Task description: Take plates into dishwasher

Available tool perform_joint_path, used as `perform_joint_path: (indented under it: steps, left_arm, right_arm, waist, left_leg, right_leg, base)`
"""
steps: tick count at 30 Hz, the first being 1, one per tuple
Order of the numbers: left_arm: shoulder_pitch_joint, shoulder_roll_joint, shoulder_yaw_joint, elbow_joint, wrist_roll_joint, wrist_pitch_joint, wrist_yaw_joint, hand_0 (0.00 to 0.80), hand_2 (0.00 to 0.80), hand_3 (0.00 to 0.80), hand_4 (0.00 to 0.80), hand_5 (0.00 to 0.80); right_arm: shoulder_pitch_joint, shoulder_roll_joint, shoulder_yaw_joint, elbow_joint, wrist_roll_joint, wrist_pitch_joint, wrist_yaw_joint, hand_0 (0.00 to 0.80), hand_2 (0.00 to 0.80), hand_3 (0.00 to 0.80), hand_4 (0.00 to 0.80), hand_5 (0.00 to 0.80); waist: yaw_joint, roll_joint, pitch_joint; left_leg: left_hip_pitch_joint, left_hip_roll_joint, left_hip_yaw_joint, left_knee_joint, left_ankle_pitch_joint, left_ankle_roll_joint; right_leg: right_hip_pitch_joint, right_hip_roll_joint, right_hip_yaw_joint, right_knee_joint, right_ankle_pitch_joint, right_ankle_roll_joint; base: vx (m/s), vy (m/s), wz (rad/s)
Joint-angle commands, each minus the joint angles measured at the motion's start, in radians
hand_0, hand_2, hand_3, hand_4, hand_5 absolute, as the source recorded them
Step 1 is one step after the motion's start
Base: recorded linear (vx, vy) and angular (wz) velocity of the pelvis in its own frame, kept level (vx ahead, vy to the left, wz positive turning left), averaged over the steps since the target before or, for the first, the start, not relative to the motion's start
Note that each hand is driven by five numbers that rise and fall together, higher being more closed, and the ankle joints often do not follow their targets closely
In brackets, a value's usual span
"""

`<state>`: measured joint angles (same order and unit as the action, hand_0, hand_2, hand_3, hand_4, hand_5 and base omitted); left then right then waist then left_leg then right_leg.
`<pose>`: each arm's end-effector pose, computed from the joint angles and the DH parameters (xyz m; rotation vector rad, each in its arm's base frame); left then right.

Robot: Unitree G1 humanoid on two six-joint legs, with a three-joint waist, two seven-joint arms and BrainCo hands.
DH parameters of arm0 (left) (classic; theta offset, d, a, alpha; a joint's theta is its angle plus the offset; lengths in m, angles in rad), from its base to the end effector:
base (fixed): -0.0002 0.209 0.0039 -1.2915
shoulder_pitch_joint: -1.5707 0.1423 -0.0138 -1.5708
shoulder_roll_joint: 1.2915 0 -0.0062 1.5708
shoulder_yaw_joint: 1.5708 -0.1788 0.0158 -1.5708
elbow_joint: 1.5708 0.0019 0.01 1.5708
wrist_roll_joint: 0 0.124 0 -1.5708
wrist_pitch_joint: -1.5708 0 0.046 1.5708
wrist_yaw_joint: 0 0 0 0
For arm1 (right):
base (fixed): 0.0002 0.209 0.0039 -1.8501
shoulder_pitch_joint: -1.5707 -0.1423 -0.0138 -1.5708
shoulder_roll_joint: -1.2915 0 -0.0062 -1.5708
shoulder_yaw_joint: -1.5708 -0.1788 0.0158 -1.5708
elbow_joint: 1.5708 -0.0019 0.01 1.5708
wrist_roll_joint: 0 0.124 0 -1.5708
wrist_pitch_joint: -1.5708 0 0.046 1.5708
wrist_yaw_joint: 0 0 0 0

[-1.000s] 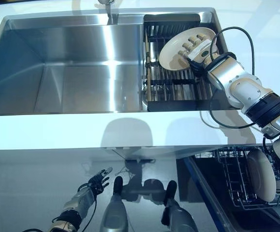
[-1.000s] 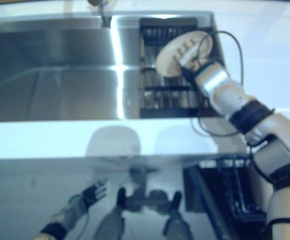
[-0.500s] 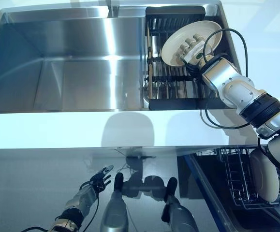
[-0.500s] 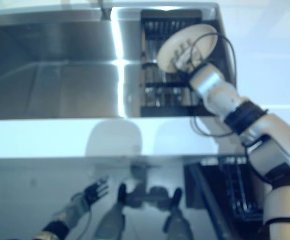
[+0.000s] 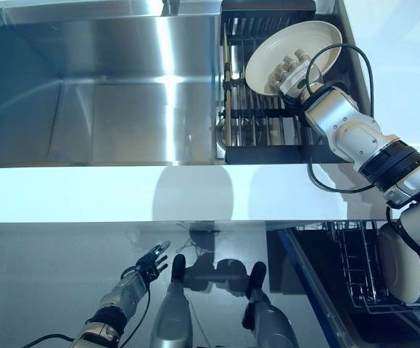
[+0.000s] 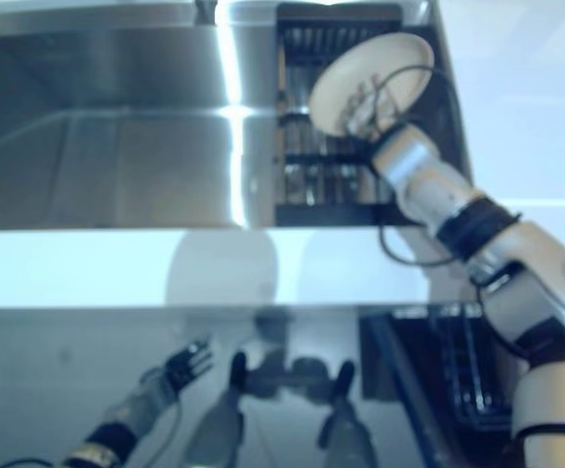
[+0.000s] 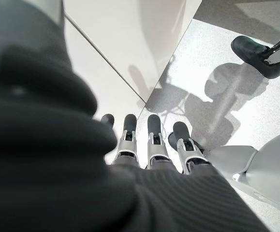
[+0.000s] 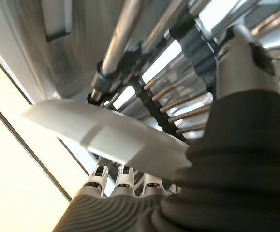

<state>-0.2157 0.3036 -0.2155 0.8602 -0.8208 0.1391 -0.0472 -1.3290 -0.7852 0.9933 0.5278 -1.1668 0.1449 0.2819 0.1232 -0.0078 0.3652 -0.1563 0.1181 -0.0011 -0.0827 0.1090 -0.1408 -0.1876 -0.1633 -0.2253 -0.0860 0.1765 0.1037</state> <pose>0.1844 0.2063 -0.0431 -0.4212 0.7719 0.1179 0.3294 -0.1600 0.2697 -2.4886 -0.2378 -0.0732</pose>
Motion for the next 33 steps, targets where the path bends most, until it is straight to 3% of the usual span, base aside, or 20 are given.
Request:
perform_joint_path:
  steps: [1,4,6,9,10,12,13,16,33]
  left_arm:
    - [-0.049,-0.001,-0.055,0.024,-0.048,-0.025,0.006,0.000,0.000,0.000,0.000,0.000]
    - [-0.054,0.001,-0.058,0.026,-0.055,-0.023,0.006,0.000,0.000,0.000,0.000,0.000]
    - [-0.057,0.000,-0.063,0.027,-0.063,-0.021,0.009,0.000,0.000,0.000,0.000,0.000]
    - [-0.059,-0.005,-0.064,0.051,-0.085,-0.045,0.010,0.000,0.000,0.000,0.000,0.000]
    - [-0.046,-0.017,-0.066,0.099,-0.069,-0.095,-0.027,0.000,0.000,0.000,0.000,0.000]
    - [-0.005,-0.038,-0.075,0.185,-0.039,-0.203,-0.098,0.000,0.000,0.000,0.000,0.000]
    - [0.023,-0.049,-0.080,0.211,-0.024,-0.252,-0.123,0.000,0.000,0.000,0.000,0.000]
    - [0.057,-0.052,-0.083,0.214,0.007,-0.285,-0.144,0.000,0.000,0.000,0.000,0.000]
    - [0.068,-0.029,-0.075,0.215,0.041,-0.263,-0.153,0.000,0.000,0.000,0.000,0.000]
  right_arm:
    - [-0.130,-0.013,0.052,0.051,-0.052,0.070,-0.006,0.000,0.000,0.000,0.000,0.000]
    - [-0.143,-0.014,0.060,0.065,-0.053,0.081,-0.008,0.000,0.000,0.000,0.000,0.000]
    - [-0.154,-0.014,0.066,0.087,-0.052,0.083,-0.018,0.066,0.066,0.066,0.066,0.066]
    - [-0.147,-0.015,0.056,0.108,-0.051,0.097,-0.043,0.229,0.229,0.229,0.229,0.229]
    - [-0.125,-0.018,0.041,0.104,-0.054,0.116,-0.053,0.355,0.355,0.355,0.355,0.355]
    - [-0.107,-0.025,0.022,0.100,-0.052,0.143,-0.073,0.800,0.800,0.800,0.800,0.800]
    - [-0.111,-0.026,0.019,0.101,-0.054,0.157,-0.065,0.800,0.800,0.800,0.800,0.800]
    - [-0.154,-0.039,0.046,0.127,-0.019,0.172,-0.075,0.800,0.800,0.800,0.800,0.800]
    - [-0.193,-0.068,0.061,0.127,0.122,0.146,-0.202,0.800,0.800,0.800,0.800,0.800]
  waist:
    - [0.006,-0.031,0.022]
    - [0.006,-0.030,0.022]
    - [0.006,-0.027,0.023]
    - [0.006,-0.023,0.025]
    - [0.009,-0.026,0.028]
    - [0.019,-0.035,0.035]
    - [0.027,-0.041,0.041]
    - [0.046,-0.048,0.047]
    - [0.047,-0.066,-0.004]
  left_leg:
    - [-0.048,-0.064,0.034,-0.005,0.029,0.064]
    - [-0.053,-0.066,0.032,-0.005,0.030,0.064]
    - [-0.056,-0.067,0.031,-0.005,0.032,0.063]
    - [-0.065,-0.070,0.029,-0.005,0.035,0.063]
    - [-0.071,-0.072,0.025,-0.005,0.035,0.065]
    - [-0.076,-0.072,0.017,-0.005,0.034,0.066]
    - [-0.077,-0.073,0.013,-0.005,0.034,0.065]
    - [-0.080,-0.077,0.000,-0.005,0.035,0.065]
    - [-0.057,-0.075,-0.012,-0.005,0.016,0.069]
  right_leg:
    - [-0.004,-0.023,0.011,-0.001,0.009,0.052]
    - [-0.008,-0.024,0.009,-0.001,0.009,0.052]
    - [-0.011,-0.024,0.009,-0.001,0.011,0.052]
    - [-0.018,-0.024,0.006,-0.001,0.013,0.051]
    - [-0.020,-0.023,0.002,-0.001,0.012,0.049]
    - [-0.021,-0.022,-0.006,-0.001,0.011,0.046]
    - [-0.018,-0.020,-0.011,-0.001,0.012,0.045]
    - [-0.013,-0.020,-0.025,-0.001,0.012,0.043]
    - [0.012,-0.020,-0.031,-0.001,0.002,0.047]
  base:
    - [0.000,0.000,0.00]
    - [0.000,0.000,0.00]
    - [0.000,0.000,0.00]
    - [-0.010,-0.003,0.00]
    - [-0.035,-0.062,0.01]
    - [-0.026,-0.109,0.02]
    - [-0.019,-0.109,0.04]
    - [-0.016,-0.062,0.10]
    - [0.002,-0.008,0.05]
